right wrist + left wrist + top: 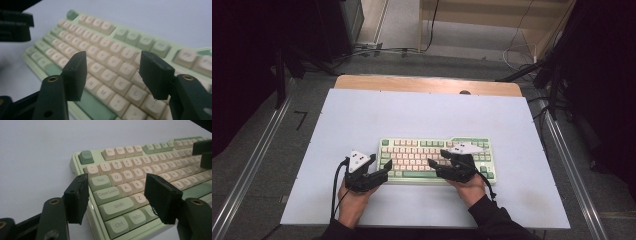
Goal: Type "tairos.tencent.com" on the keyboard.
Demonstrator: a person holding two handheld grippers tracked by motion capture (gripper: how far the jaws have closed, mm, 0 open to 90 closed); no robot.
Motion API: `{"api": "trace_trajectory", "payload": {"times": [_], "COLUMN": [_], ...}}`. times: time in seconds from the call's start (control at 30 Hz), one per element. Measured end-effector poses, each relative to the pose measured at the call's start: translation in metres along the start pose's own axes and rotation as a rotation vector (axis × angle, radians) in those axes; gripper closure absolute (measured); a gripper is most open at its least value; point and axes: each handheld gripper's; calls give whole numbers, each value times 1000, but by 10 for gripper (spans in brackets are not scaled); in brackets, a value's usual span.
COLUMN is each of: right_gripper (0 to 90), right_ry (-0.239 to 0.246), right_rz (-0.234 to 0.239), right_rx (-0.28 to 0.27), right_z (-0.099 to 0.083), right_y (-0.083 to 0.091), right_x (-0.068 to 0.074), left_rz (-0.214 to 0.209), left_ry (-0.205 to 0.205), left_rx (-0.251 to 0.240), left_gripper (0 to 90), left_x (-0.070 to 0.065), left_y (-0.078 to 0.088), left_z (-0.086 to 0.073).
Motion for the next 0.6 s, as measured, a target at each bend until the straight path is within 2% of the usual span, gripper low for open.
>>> {"api": "trace_trajectory", "payload": {"times": [0.07, 0.13, 0.3, 0.43, 0.5, 0.6], "right_gripper": [334, 324, 316, 316, 317, 317], "right_ry": [-15, -28, -54, -63, -70, -79], "right_rz": [-19, -32, -52, -69, -79, -88], "right_rx": [-52, -74, -64, -68, -67, -66], "right_z": [2, 3, 0, -2, -3, -5], "right_y": [6, 10, 13, 18, 20, 23], "right_x": [-3, -6, -13, -17, -19, -21], "left_rz": [-12, -36, -93, -154, -175, -200], "left_ry": [-3, -13, -40, -66, -79, -95], "left_rx": [-5, -5, 8, 21, 26, 42], "left_gripper": [444, 530, 725, 865, 900, 900], "left_x": [-1, -2, -6, -13, -17, -21], "left_y": [0, -1, -7, -12, -15, -20], "left_z": [0, 1, 4, 9, 11, 13]}}
Point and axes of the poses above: each handheld gripper's, and its own axes: y roughly backward along the jaws, z roughly out of its top, x roughly to its left, and after that the axes turned 9 degrees about -y, right-handed
